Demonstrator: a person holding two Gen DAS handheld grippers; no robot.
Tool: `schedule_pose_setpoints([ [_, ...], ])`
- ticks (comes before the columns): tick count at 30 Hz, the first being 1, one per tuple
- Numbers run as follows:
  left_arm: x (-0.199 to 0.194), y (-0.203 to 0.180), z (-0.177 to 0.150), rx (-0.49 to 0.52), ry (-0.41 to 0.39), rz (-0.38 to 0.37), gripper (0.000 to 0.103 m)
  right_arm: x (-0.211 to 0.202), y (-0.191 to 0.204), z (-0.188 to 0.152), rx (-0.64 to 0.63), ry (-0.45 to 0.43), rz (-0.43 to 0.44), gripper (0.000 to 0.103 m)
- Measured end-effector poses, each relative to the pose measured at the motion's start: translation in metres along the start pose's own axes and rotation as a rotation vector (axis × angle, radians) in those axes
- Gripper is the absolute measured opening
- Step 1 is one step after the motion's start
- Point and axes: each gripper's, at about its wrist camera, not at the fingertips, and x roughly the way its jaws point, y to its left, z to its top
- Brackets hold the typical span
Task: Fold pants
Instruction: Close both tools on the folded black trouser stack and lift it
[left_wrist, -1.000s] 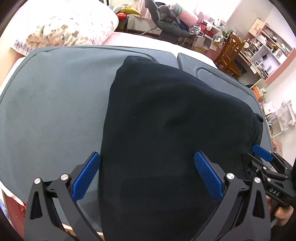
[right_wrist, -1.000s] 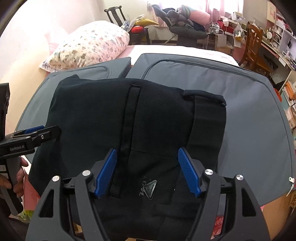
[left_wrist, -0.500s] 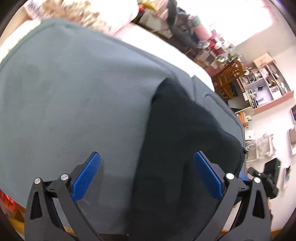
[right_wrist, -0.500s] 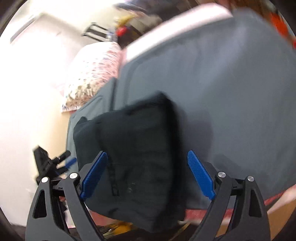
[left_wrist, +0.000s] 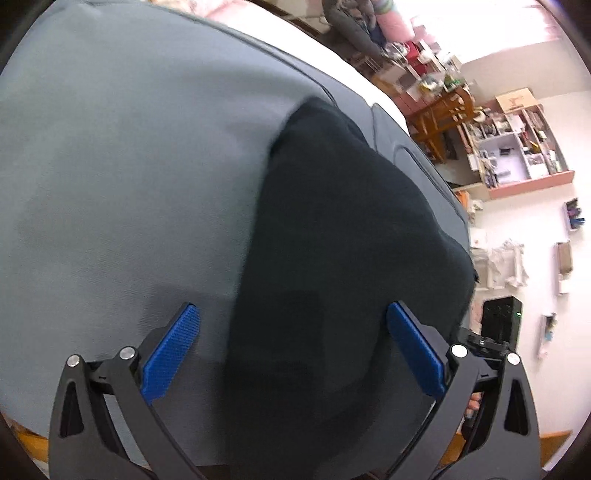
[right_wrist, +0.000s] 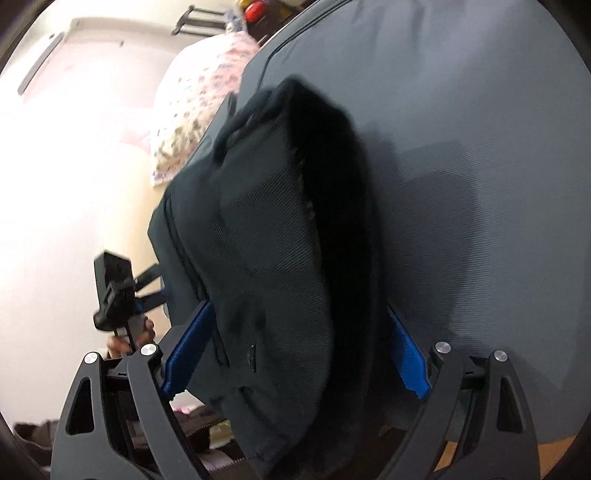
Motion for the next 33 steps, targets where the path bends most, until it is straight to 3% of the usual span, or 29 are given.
schedule_pose_setpoints([
  [3,0.013,-0.007,-0.001,0.015,0.06,-0.067,0.101,0.002,-0.001,0.0,-0.023,-0.008,0.02,0.087],
  [4,0.017,-0.013,-0.001,0.031,0.067,-0.058,0.101,0.005,-0.002,0.003,-0.026,-0.012,0.018,0.083],
  [6,0.023,-0.021,-0.001,0.054,0.077,-0.043,0.099,0.002,-0.007,-0.001,-0.024,-0.024,0.014,0.062],
  [8,0.024,-0.028,0.0,0.063,0.083,-0.052,0.089,-0.005,-0.015,-0.005,-0.004,-0.04,0.053,0.051],
  [12,0.02,-0.027,0.0,0.063,0.088,-0.036,0.07,-0.01,-0.021,-0.009,-0.005,-0.068,0.107,0.042],
  [15,0.014,-0.027,-0.002,0.073,0.075,-0.038,0.051,-0.014,-0.019,-0.009,-0.034,-0.086,0.142,0.035],
  [17,0.009,-0.029,-0.003,0.079,0.058,-0.056,0.03,-0.012,-0.015,-0.008,-0.053,-0.099,0.179,0.032],
  [20,0.007,-0.034,-0.003,0.087,0.03,-0.076,0.023,-0.014,-0.013,-0.006,-0.075,-0.112,0.207,0.031],
  [33,-0.019,-0.054,0.021,0.112,-0.1,-0.166,0.017,-0.025,0.009,0.038,-0.1,-0.209,0.309,0.03],
])
